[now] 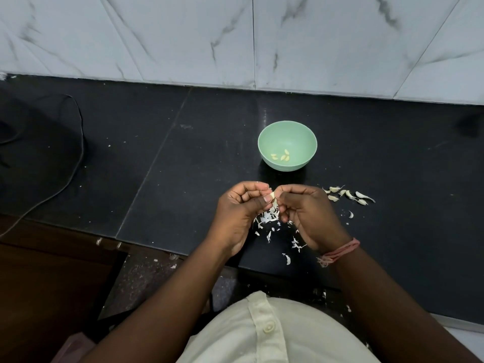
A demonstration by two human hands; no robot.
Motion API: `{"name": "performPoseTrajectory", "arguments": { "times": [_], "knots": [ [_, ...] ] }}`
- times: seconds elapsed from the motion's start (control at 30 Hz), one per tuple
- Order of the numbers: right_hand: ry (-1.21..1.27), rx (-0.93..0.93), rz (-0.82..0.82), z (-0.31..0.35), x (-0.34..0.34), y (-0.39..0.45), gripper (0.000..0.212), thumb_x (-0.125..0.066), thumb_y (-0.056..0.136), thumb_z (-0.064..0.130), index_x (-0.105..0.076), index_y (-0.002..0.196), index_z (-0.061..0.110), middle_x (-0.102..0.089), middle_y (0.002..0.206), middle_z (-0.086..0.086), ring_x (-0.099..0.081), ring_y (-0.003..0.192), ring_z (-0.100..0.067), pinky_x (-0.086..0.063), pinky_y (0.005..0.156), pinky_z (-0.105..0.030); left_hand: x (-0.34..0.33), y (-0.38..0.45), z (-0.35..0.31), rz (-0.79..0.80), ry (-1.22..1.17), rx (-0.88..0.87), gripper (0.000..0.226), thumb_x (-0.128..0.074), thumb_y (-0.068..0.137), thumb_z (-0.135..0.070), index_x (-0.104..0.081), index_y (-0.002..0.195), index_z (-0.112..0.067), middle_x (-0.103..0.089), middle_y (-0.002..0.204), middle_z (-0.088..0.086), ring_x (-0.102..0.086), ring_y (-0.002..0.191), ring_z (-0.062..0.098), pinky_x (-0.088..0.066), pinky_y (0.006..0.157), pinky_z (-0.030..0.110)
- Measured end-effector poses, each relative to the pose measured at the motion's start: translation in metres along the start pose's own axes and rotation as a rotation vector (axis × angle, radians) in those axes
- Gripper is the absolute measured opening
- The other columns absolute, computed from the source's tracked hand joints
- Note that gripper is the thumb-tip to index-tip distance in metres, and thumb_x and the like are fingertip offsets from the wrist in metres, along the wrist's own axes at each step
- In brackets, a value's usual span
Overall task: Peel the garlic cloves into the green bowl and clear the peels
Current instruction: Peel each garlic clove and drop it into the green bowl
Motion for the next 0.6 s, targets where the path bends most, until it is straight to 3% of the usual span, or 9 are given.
{"name": "performPoseTrajectory", "arguments": {
  "times": [0.2, 0.4, 0.5, 0.6],
  "knots": [
    [0.066, -0.081, 0.025, -0.004, -0.007, -0.003, 0.019, -0.051, 0.093, -0.011, -0.066, 0.084, -0.003, -0.051, 0.066, -0.013, -0.045, 0.056, -0.016, -0.035, 0.045, -0.025, -0.001, 0.001, -0.002, 0.03, -0.001, 0.033, 0.03, -0.073, 0.072, 0.002, -0.067, 0.101, -0.001, -0.071, 0.089, 0.01, -0.069, 0.085, 0.018, -0.058, 0.08, 0.025],
    [-0.163, 0.034, -0.083, -0.007, 0.005, 0.002, 0.02, -0.055, 0.099, 0.004, -0.068, 0.084, 0.005, -0.051, 0.062, -0.009, -0.044, 0.054, -0.017, -0.037, 0.048, -0.03, -0.003, 0.0, 0.011, -0.023, -0.167, 0.119, 0.031, -0.066, 0.082, 0.006, -0.066, 0.112, -0.002, -0.071, 0.1, 0.012, -0.07, 0.091, 0.018, -0.059, 0.08, 0.024],
    [-0.306, 0.148, -0.157, 0.001, 0.015, 0.0, 0.018, -0.056, 0.097, -0.001, -0.07, 0.088, 0.005, -0.062, 0.066, -0.009, -0.055, 0.054, -0.016, -0.048, 0.053, -0.026, 0.0, 0.0, 0.014, -0.066, -0.204, 0.14, 0.033, -0.06, 0.091, 0.009, -0.066, 0.12, -0.003, -0.072, 0.112, 0.013, -0.07, 0.095, 0.015, -0.058, 0.079, 0.021],
    [-0.314, 0.217, -0.162, 0.006, 0.014, 0.0, 0.03, -0.049, 0.097, -0.011, -0.071, 0.098, 0.01, -0.072, 0.086, -0.011, -0.07, 0.072, -0.016, -0.059, 0.067, -0.027, 0.005, 0.0, 0.013, -0.125, -0.214, 0.13, 0.028, -0.061, 0.091, 0.008, -0.068, 0.116, -0.001, -0.073, 0.111, 0.015, -0.07, 0.096, 0.017, -0.059, 0.084, 0.023]
  ]
}}
Point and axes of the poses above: each hand's wrist, its own y-axis towards the middle knuckle, its own x-axis out of the back of the hand, z = x × y, the point moved 10 cm from there along y, towards the middle knuckle
